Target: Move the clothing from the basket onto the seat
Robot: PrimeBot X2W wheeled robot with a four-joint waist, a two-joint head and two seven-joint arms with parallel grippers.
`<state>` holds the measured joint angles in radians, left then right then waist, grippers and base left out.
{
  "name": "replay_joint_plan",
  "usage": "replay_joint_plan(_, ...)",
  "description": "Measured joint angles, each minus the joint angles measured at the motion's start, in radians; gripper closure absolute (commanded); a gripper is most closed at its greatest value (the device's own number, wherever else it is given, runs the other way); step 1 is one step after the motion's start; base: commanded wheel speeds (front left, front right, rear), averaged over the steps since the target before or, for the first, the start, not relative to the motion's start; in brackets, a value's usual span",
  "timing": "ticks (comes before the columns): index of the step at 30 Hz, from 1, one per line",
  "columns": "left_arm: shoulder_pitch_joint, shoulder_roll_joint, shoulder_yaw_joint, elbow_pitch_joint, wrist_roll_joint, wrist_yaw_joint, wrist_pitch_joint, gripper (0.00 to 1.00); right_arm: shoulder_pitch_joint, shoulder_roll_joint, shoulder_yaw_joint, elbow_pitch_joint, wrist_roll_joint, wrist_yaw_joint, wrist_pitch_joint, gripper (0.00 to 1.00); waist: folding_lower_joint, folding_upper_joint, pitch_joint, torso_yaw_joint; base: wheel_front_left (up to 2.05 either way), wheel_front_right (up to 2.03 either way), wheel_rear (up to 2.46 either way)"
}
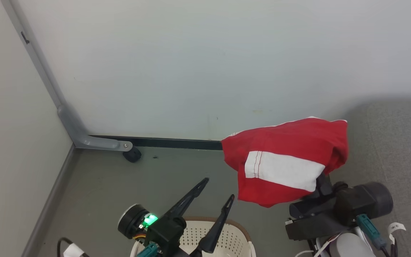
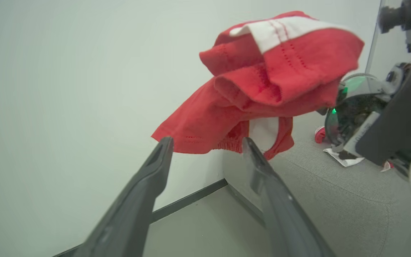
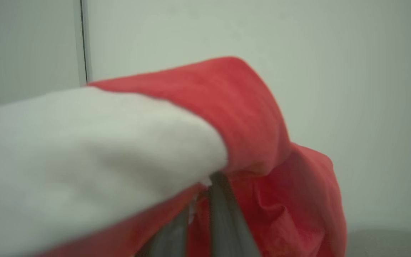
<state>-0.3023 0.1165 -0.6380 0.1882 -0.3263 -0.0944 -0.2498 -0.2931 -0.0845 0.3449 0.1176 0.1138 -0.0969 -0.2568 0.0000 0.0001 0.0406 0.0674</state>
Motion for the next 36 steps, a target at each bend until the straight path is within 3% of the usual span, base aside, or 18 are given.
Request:
replay_joint_plan(21,0.074,0.034,0.248,0.135,-0.044,0.140,0.000,0.00,0.067,-0.095,-0.077,-0.080,-0.007,0.027,0.000,1.00,0.0000,0.0000,0.009,-0.014,0.00,0.00,0.00)
replay_joint_plan(36,0.210,0.032,0.331,0.163,-0.048,0.160,0.000,0.00,0.126,-0.100,-0.142,-0.116,-0.007,0.025,0.000,1.00,0.0000,-0.0001,-0.006,-0.033,0.00,0.00,0.00)
